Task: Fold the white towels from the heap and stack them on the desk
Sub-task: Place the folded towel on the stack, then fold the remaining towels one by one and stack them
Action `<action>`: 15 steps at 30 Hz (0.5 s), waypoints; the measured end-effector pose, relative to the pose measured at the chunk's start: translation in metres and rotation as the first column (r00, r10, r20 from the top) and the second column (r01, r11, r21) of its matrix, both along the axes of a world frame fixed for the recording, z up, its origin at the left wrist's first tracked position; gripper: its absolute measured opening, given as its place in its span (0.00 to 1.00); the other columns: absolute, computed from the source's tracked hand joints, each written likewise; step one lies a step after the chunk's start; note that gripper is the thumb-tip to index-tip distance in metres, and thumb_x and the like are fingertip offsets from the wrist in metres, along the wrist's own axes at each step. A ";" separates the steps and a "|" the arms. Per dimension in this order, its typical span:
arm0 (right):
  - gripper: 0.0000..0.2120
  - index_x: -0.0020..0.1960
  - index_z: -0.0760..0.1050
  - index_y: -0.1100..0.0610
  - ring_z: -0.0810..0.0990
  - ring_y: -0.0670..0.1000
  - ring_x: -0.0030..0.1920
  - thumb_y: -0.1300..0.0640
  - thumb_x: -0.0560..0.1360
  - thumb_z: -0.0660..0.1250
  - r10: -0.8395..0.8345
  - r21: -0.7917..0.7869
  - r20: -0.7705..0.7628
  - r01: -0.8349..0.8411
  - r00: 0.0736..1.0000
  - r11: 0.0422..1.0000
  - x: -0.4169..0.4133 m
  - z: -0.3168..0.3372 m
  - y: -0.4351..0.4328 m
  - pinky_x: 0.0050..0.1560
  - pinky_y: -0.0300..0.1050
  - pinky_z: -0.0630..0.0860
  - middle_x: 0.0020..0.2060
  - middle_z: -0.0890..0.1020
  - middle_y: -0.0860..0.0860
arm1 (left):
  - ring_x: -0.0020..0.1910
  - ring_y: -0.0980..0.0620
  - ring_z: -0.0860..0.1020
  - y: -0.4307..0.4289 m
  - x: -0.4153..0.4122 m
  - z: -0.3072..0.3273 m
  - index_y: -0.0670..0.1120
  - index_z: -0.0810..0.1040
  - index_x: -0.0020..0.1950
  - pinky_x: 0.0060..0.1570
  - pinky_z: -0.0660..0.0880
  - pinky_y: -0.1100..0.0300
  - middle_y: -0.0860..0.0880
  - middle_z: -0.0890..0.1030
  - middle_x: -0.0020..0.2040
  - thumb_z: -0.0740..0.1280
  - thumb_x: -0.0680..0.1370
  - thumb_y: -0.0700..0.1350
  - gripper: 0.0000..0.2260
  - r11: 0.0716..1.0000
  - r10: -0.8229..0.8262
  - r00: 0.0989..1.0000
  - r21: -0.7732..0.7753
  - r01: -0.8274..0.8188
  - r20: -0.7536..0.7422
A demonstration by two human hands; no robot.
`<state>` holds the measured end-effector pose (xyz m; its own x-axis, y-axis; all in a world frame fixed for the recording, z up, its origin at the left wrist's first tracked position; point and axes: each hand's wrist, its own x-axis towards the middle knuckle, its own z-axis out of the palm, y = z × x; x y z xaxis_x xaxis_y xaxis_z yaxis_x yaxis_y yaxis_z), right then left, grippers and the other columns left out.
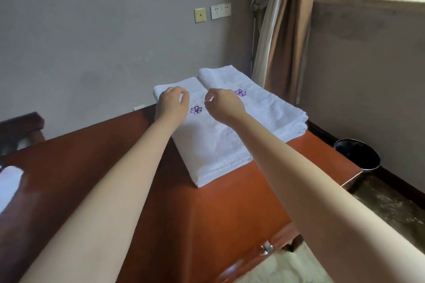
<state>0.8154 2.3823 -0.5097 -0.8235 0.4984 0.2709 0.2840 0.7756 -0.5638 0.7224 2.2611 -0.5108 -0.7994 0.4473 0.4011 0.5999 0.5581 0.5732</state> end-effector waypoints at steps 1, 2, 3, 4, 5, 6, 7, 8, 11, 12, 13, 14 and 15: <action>0.11 0.51 0.78 0.51 0.78 0.54 0.47 0.56 0.74 0.59 0.014 0.019 -0.009 -0.014 1.000 1.000 0.008 -0.001 -0.013 0.39 0.42 0.68 0.47 0.81 0.50 | 0.60 0.44 0.72 -0.017 0.010 -0.002 0.42 0.79 0.56 0.56 0.69 0.55 0.44 0.77 0.60 0.58 0.80 0.44 0.12 1.000 0.009 1.000 0.009 -0.009 -0.002; 0.10 0.51 0.78 0.51 0.77 0.53 0.46 0.56 0.74 0.59 0.029 0.041 -0.017 -0.028 0.999 0.999 0.016 -0.001 -0.027 0.38 0.42 0.67 0.45 0.80 0.49 | 0.59 0.43 0.73 -0.034 0.019 -0.004 0.43 0.79 0.55 0.54 0.70 0.55 0.44 0.77 0.59 0.58 0.80 0.44 0.12 1.000 0.021 1.000 0.018 -0.021 -0.006; 0.10 0.51 0.78 0.52 0.75 0.52 0.44 0.56 0.74 0.60 0.044 0.069 -0.018 -0.043 0.999 0.997 0.024 0.000 -0.042 0.35 0.41 0.65 0.43 0.78 0.47 | 0.57 0.44 0.73 -0.053 0.029 -0.004 0.43 0.79 0.55 0.53 0.70 0.55 0.45 0.78 0.58 0.58 0.80 0.44 0.12 0.999 0.035 0.999 0.027 -0.035 -0.013; 0.10 0.51 0.78 0.52 0.73 0.51 0.43 0.56 0.75 0.60 0.064 0.098 -0.015 -0.062 0.998 0.993 0.032 0.002 -0.059 0.33 0.41 0.63 0.42 0.77 0.47 | 0.57 0.44 0.74 -0.072 0.038 -0.004 0.43 0.79 0.54 0.52 0.70 0.55 0.45 0.78 0.57 0.58 0.80 0.44 0.12 0.998 0.054 0.998 0.033 -0.053 -0.024; 0.10 0.51 0.78 0.53 0.73 0.51 0.43 0.56 0.75 0.60 0.089 0.121 -0.010 -0.087 0.996 0.989 0.038 0.004 -0.077 0.32 0.40 0.62 0.42 0.77 0.47 | 0.57 0.44 0.74 -0.092 0.046 -0.003 0.43 0.79 0.55 0.53 0.71 0.55 0.44 0.78 0.57 0.58 0.80 0.45 0.12 0.997 0.074 0.996 0.037 -0.072 -0.040; 0.10 0.51 0.78 0.53 0.73 0.51 0.43 0.56 0.75 0.60 0.118 0.136 -0.006 -0.116 0.993 0.984 0.044 0.007 -0.096 0.32 0.40 0.62 0.43 0.78 0.47 | 0.58 0.44 0.74 -0.114 0.053 0.000 0.43 0.79 0.55 0.54 0.71 0.54 0.44 0.78 0.58 0.58 0.80 0.45 0.12 0.995 0.093 0.994 0.037 -0.091 -0.060; 0.10 0.50 0.78 0.54 0.75 0.52 0.43 0.57 0.75 0.59 0.146 0.145 -0.003 -0.144 0.989 0.979 0.048 0.011 -0.117 0.32 0.41 0.64 0.43 0.79 0.49 | 0.59 0.43 0.74 -0.136 0.060 0.002 0.43 0.79 0.56 0.56 0.71 0.53 0.44 0.78 0.59 0.58 0.81 0.45 0.12 0.993 0.114 0.991 0.033 -0.112 -0.073; 0.09 0.48 0.77 0.55 0.75 0.53 0.43 0.57 0.75 0.58 0.172 0.156 -0.003 -0.169 0.985 0.973 0.053 0.015 -0.138 0.33 0.41 0.65 0.42 0.79 0.50 | 0.59 0.43 0.73 -0.159 0.066 0.004 0.43 0.78 0.57 0.57 0.71 0.53 0.44 0.78 0.59 0.58 0.81 0.46 0.13 0.990 0.138 0.988 0.029 -0.136 -0.074; 0.08 0.41 0.74 0.56 0.73 0.55 0.39 0.60 0.75 0.57 0.230 0.226 -0.016 -0.221 0.973 0.949 0.058 0.027 -0.206 0.33 0.41 0.63 0.34 0.75 0.50 | 0.58 0.45 0.74 -0.233 0.079 0.011 0.45 0.77 0.57 0.56 0.74 0.52 0.46 0.77 0.59 0.57 0.81 0.48 0.13 0.980 0.201 0.977 0.011 -0.200 -0.079; 0.08 0.41 0.74 0.58 0.73 0.55 0.39 0.60 0.75 0.56 0.250 0.239 -0.019 -0.238 0.968 0.941 0.058 0.031 -0.228 0.33 0.41 0.63 0.33 0.75 0.50 | 0.57 0.45 0.74 -0.258 0.082 0.013 0.45 0.77 0.56 0.55 0.74 0.52 0.46 0.77 0.58 0.57 0.81 0.48 0.13 0.976 0.219 0.972 0.004 -0.220 -0.089; 0.09 0.43 0.75 0.58 0.75 0.56 0.39 0.60 0.75 0.57 0.275 0.234 -0.019 -0.263 0.961 0.936 0.056 0.035 -0.250 0.33 0.41 0.65 0.34 0.77 0.51 | 0.56 0.46 0.74 -0.281 0.085 0.015 0.45 0.77 0.56 0.54 0.74 0.52 0.46 0.77 0.58 0.56 0.81 0.48 0.13 0.971 0.239 0.966 0.000 -0.240 -0.099; 0.09 0.46 0.77 0.57 0.76 0.55 0.41 0.59 0.75 0.57 0.307 0.222 -0.013 -0.296 0.952 0.929 0.055 0.038 -0.271 0.35 0.42 0.67 0.38 0.79 0.51 | 0.56 0.46 0.74 -0.305 0.087 0.017 0.44 0.77 0.57 0.54 0.74 0.53 0.46 0.77 0.58 0.57 0.81 0.47 0.13 0.965 0.259 0.960 -0.001 -0.261 -0.106; 0.10 0.50 0.78 0.55 0.77 0.54 0.43 0.58 0.75 0.58 0.344 0.215 -0.008 -0.334 0.939 0.918 0.052 0.041 -0.292 0.36 0.42 0.68 0.42 0.80 0.51 | 0.56 0.46 0.74 -0.328 0.088 0.019 0.44 0.78 0.57 0.54 0.73 0.53 0.45 0.78 0.58 0.57 0.81 0.47 0.13 0.959 0.281 0.953 0.003 -0.283 -0.112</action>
